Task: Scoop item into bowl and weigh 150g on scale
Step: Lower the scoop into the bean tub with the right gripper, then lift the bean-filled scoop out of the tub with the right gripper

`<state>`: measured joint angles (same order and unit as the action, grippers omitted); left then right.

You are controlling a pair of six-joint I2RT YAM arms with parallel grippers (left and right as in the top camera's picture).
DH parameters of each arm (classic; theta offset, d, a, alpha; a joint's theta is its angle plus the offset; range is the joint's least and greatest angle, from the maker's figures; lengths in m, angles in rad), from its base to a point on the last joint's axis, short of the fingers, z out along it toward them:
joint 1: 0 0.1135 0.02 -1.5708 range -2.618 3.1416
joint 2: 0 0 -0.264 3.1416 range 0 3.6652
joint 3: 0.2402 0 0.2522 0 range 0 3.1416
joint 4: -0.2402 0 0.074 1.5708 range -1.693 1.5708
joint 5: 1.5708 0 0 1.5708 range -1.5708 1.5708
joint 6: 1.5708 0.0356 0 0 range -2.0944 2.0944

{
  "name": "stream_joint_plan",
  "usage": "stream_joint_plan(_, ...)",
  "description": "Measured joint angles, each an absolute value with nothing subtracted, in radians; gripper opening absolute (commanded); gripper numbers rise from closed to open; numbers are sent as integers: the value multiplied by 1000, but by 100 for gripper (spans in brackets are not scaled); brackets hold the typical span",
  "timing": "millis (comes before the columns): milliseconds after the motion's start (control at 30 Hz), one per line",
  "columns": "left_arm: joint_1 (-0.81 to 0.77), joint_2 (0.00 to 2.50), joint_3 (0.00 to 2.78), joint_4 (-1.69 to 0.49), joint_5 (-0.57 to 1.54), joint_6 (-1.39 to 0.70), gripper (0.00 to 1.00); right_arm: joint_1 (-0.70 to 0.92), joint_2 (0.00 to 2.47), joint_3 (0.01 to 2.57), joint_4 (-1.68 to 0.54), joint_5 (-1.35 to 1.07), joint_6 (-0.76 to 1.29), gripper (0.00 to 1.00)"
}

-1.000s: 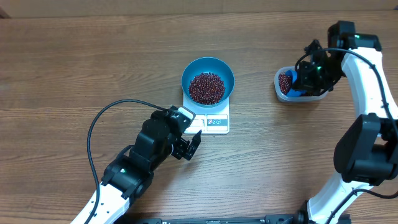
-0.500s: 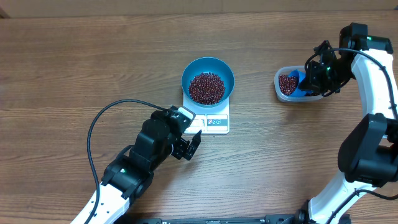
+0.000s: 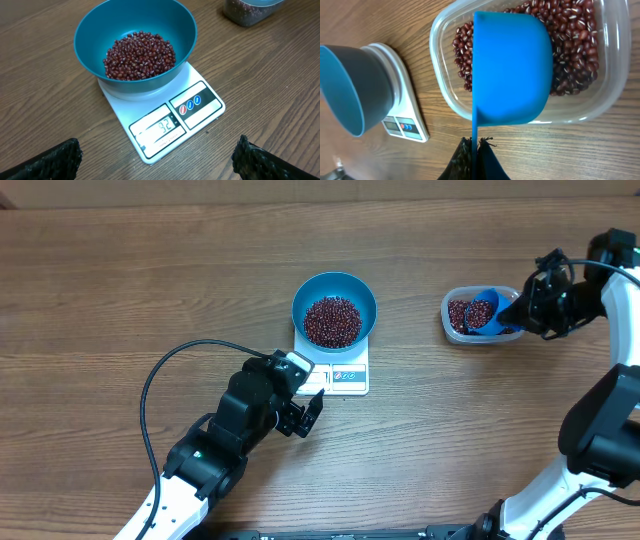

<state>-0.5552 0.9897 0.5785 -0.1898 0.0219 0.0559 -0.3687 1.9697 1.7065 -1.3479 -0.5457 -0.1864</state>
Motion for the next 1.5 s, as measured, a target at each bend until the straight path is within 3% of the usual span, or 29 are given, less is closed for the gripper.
stream_joint_plan(833, -555, 990, 579, -190, 22, 56, 100, -459, 1969, 1809, -1608, -851, -424, 4)
stream_joint_plan(1500, -555, 990, 579, -190, 22, 56, 100, -79, 1895, 1922, -1600, -859, -303, 4)
